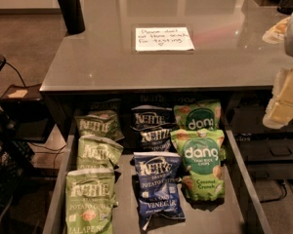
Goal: Pick green rice chip bag from top drawer and place on counter
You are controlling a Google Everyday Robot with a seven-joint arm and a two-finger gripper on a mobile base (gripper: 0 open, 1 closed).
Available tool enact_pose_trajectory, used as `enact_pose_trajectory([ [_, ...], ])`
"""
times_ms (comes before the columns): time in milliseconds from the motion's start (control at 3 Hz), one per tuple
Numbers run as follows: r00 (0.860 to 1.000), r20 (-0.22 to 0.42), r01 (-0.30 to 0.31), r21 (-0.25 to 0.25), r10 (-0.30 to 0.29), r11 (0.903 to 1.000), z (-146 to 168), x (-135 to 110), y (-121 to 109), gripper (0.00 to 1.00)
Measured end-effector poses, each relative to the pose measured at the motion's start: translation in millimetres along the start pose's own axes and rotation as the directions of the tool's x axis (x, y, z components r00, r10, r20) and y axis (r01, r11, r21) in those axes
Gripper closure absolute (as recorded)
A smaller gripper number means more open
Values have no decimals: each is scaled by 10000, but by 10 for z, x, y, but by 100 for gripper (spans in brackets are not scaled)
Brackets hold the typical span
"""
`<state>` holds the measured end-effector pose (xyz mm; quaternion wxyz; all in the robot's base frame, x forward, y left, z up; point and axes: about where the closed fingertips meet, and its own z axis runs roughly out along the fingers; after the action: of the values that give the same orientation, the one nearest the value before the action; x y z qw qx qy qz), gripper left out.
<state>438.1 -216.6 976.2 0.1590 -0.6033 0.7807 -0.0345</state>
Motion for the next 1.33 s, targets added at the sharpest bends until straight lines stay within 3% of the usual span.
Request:
enact_pose_trajectory([
  [667, 9993, 361, -53, -139, 58, 9999, 158, 3, 26, 0],
  [1000, 9917, 1266, -144, -475, 203, 9988, 542, 44, 126, 0],
  [1333, 9698, 2408, -206, -740, 379, 9970, 1011, 61, 216, 0],
])
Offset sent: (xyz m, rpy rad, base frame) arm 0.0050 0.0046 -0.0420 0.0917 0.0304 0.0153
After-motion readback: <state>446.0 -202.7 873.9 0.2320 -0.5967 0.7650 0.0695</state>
